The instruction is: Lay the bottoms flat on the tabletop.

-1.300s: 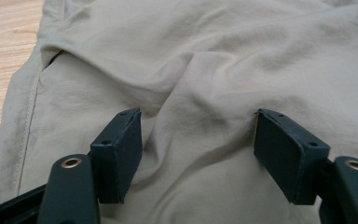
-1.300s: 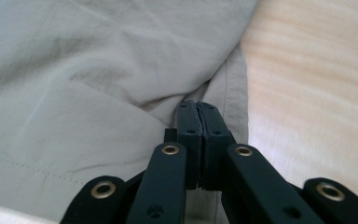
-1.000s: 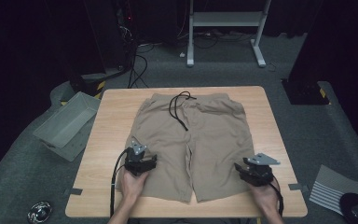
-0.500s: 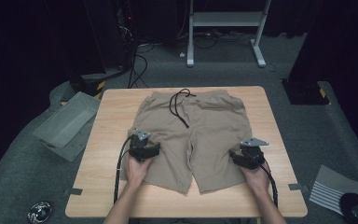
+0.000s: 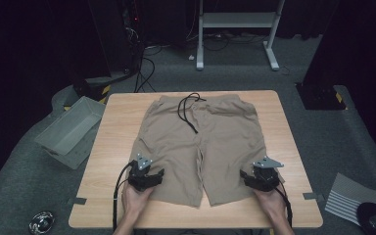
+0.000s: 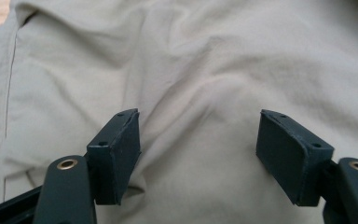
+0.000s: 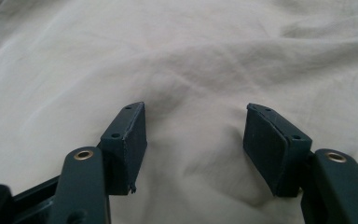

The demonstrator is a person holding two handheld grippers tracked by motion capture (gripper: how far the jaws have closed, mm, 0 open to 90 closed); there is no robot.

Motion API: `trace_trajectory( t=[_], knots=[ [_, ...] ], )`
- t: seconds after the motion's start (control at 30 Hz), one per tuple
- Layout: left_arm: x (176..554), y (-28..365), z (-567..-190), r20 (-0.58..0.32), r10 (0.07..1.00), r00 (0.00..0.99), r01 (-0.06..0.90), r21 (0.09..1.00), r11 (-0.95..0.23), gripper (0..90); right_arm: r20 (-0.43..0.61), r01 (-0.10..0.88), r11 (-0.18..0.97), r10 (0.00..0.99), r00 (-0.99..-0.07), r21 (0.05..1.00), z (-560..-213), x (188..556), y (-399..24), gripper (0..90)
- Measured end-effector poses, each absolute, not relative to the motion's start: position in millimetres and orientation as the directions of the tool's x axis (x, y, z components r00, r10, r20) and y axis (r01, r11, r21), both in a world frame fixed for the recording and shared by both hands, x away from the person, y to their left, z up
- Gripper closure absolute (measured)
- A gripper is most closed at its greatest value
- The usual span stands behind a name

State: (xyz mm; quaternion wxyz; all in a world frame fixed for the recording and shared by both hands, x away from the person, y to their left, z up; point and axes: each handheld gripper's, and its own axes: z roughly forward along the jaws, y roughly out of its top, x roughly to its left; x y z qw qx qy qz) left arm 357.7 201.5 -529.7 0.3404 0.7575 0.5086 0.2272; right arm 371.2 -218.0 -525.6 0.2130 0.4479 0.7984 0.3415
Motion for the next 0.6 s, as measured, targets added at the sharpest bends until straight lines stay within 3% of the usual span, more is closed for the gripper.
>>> trace_trajectory(
  t=[0.6],
  knots=[
    [356.5,202.1,-531.0,-0.003,0.924,0.382,0.608,0.754,-0.249,28.6,-0.017,0.579,0.36,0.859,-0.513,0.732,-526.0,369.4,-219.8,35.5]
  ],
)
